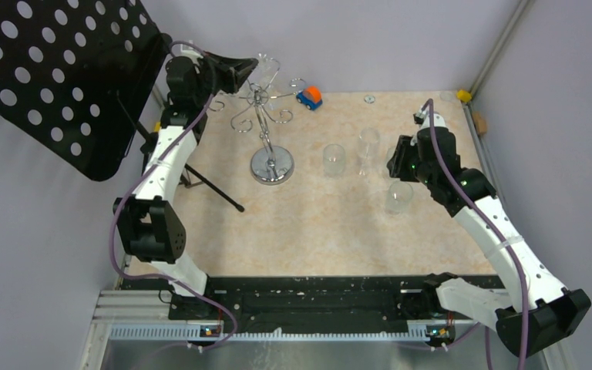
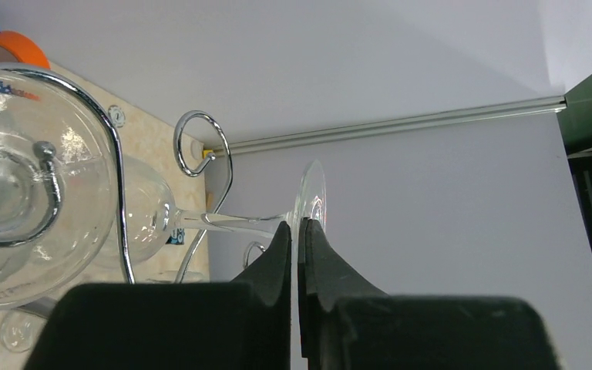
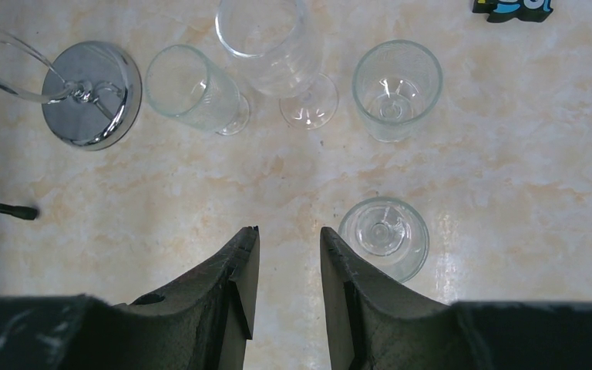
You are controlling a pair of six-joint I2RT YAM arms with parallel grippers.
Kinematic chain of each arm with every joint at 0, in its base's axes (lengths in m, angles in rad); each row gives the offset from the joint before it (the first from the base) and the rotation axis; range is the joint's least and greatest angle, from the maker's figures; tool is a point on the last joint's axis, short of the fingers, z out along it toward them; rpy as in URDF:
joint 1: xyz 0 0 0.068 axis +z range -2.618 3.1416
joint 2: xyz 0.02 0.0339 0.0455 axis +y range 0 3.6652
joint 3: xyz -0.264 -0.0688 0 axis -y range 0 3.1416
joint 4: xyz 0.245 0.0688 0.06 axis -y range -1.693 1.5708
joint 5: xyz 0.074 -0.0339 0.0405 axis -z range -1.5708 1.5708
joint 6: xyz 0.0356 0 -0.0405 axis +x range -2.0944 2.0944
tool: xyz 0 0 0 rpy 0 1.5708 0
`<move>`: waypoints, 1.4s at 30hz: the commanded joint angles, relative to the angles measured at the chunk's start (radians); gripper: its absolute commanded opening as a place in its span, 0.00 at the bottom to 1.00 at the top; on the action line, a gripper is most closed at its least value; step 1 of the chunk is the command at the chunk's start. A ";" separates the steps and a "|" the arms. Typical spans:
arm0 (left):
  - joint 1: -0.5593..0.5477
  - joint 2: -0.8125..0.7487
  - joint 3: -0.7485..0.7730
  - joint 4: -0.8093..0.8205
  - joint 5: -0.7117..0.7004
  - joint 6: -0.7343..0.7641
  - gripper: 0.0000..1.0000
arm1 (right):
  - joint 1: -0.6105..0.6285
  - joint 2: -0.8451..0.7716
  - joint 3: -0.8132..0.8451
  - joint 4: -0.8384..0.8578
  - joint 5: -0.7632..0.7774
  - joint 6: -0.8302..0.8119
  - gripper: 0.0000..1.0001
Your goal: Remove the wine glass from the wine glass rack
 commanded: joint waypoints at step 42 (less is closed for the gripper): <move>-0.037 0.161 0.308 0.137 -0.105 0.264 0.00 | -0.004 -0.056 -0.005 0.050 -0.005 -0.010 0.38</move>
